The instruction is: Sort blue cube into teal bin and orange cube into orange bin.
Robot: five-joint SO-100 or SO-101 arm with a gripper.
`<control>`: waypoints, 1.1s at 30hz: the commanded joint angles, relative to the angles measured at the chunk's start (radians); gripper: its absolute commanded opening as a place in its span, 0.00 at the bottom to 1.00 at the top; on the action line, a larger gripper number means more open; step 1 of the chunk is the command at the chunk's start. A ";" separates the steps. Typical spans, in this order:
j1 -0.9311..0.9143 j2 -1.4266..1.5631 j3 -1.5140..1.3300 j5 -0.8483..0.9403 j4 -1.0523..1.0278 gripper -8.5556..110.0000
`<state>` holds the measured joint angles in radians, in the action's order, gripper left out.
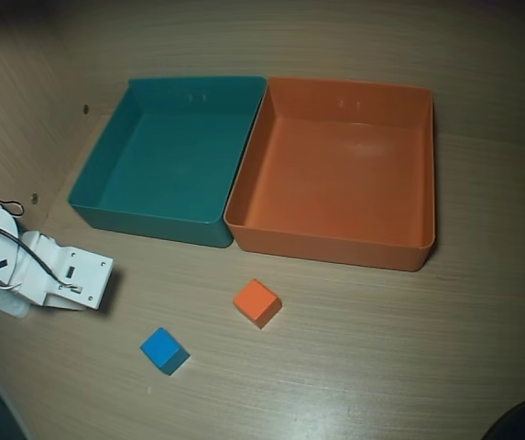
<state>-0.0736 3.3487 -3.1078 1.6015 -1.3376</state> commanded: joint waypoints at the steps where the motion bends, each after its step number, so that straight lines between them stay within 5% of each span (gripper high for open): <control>1: 0.005 0.005 -0.066 -0.008 -0.021 0.02; 24: 0.003 0.002 -0.054 0.008 -0.021 0.03; 33: -0.026 -0.129 0.293 -0.011 -0.021 0.03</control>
<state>-0.0752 3.2904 -2.9729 1.6015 -1.3622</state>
